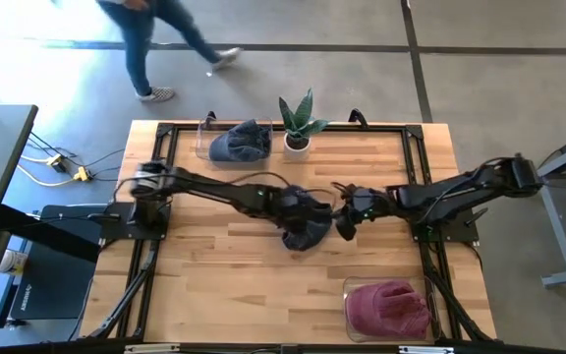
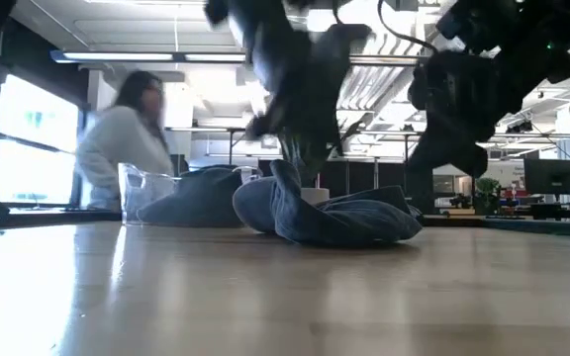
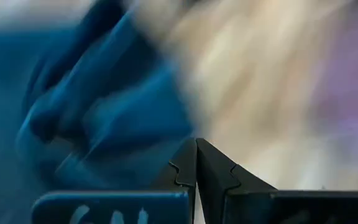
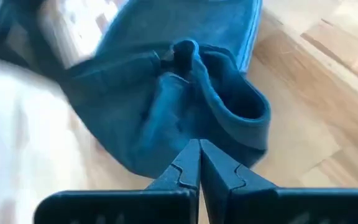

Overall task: Pick & Place hat
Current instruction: Put the blue cap into the top transparent bin

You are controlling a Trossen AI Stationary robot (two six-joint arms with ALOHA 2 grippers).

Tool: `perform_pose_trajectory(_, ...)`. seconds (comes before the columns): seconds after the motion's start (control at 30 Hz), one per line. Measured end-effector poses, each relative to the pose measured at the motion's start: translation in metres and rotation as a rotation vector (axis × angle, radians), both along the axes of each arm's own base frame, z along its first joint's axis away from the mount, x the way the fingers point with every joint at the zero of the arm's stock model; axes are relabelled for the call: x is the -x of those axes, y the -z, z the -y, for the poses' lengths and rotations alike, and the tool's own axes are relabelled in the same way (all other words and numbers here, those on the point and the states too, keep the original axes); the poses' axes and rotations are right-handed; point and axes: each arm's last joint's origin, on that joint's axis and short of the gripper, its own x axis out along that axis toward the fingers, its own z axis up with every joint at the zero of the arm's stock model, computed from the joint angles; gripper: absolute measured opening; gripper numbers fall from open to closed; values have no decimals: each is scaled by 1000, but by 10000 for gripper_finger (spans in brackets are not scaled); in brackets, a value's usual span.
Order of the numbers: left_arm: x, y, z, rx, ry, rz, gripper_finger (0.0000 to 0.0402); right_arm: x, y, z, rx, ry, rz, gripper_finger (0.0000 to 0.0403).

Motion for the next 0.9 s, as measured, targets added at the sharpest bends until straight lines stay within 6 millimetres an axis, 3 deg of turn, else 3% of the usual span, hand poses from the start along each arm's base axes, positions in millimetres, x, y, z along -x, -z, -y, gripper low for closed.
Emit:
perform_pose_trajectory(0.07,-9,29,-7,28,-27,-66,0,0,4,3,53,-20,-35,2)
perform_pose_trajectory(0.17,-17,45,-11,102,-1,-93,0,1,4,9,117,-38,-49,13)
perform_pose_trajectory(0.4,-19,55,-7,112,25,-112,0,7,14,20,152,-139,-138,139)
perform_pose_trajectory(0.57,-21,51,-10,80,7,-80,0,2,36,27,211,-144,29,195)
perform_pose_trajectory(0.73,-25,60,-10,58,-16,-81,0,-5,53,31,250,-93,36,163)
perform_pose_trajectory(0.83,-21,77,-11,49,-39,-165,0,-13,60,31,239,-116,36,106)
perform_pose_trajectory(0.9,-25,78,-10,75,-28,-152,0,-14,61,29,198,-111,32,52)
